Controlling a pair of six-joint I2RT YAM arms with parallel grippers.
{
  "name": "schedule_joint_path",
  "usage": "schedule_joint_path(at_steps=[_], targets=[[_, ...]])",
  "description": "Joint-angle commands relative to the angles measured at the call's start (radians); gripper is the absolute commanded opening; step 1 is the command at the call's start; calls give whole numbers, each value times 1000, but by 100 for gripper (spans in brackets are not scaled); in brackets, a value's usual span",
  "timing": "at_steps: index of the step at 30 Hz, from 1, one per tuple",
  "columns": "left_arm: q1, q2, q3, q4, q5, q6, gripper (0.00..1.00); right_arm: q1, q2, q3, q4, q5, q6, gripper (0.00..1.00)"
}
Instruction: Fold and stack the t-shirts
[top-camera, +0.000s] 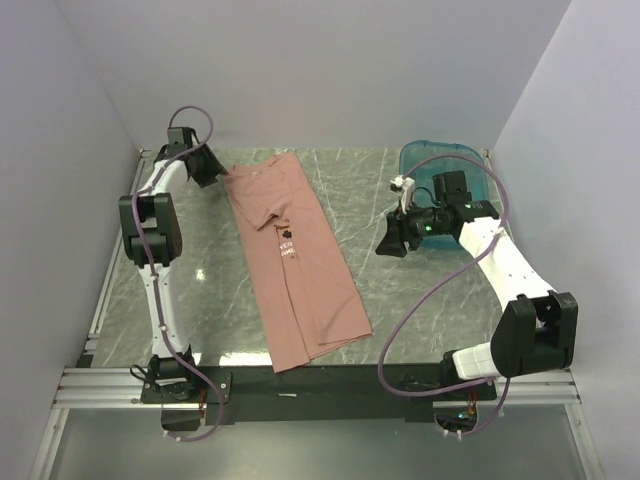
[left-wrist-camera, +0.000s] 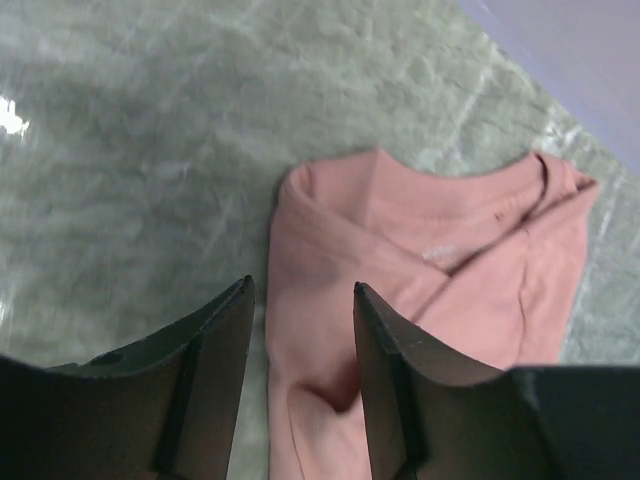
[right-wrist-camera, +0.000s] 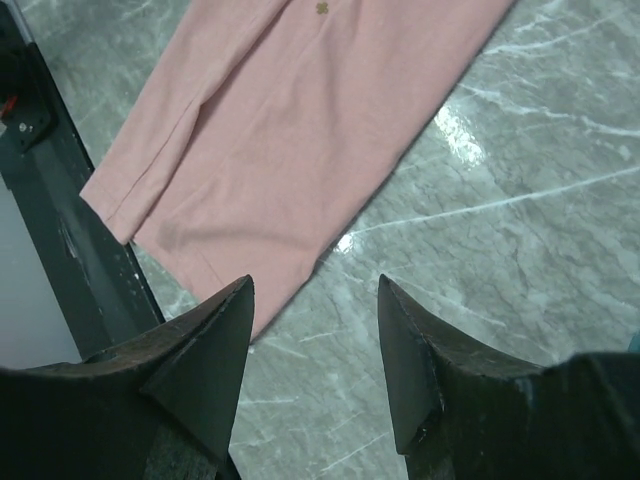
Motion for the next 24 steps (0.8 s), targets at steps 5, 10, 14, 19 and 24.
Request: schedule_joint_path(at_steps=[5,10,14,19,24], targets=[[-4,104,155,-103,26,18,49,-56,-19,-8,-7,-132,-39,60],[-4,151,189,-103,60,-5,44,-67,-4,-4,-19,-145,-42,60],[-4,182,221,-94,97,-31,30,-84,-1,2,-22,-151,-41,60],[8,216,286,-82,97,-93,0,-104,16,11,-49,-171,-48,60],[50,224,306,-13,82,-169,0,-118,27,18,-57,-183,-47,60]])
